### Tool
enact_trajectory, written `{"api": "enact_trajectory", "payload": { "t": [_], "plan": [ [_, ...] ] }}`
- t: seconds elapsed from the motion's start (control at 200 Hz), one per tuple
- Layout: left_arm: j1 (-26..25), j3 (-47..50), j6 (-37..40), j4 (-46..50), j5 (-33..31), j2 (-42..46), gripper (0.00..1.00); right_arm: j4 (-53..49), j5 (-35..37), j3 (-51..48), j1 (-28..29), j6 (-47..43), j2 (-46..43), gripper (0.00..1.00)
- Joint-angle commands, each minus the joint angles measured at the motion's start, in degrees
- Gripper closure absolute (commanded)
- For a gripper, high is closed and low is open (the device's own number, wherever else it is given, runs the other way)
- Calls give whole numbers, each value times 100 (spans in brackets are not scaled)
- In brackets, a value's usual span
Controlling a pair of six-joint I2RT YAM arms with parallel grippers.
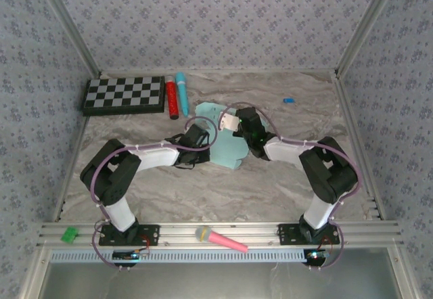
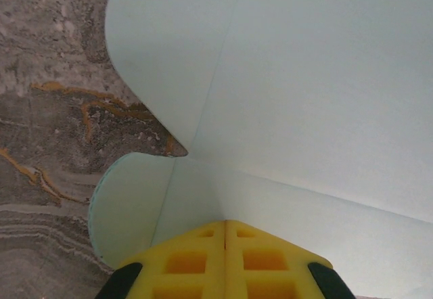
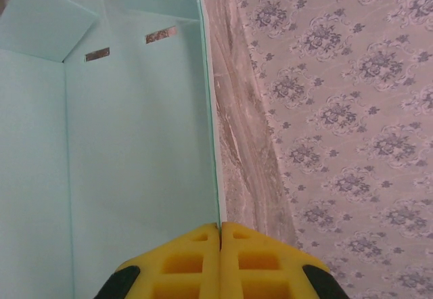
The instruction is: Fold the paper box
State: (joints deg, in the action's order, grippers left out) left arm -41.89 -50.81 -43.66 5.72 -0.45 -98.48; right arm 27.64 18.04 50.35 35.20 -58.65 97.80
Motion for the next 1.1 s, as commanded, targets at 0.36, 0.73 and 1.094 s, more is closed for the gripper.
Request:
{"api": "enact_trajectory", "payload": {
  "t": [0.36, 0.73, 1.094],
  "plan": [
    [8, 134, -14, -140, 269, -172, 100, 1351, 287, -641, 304, -699, 215, 100],
    [5, 159, 40, -267, 335, -75, 100, 1543, 88, -832, 299, -663, 276, 100],
    [6, 157, 151, -368, 474, 65, 100, 1691, -20, -953, 305, -660, 262, 100]
  ]
}}
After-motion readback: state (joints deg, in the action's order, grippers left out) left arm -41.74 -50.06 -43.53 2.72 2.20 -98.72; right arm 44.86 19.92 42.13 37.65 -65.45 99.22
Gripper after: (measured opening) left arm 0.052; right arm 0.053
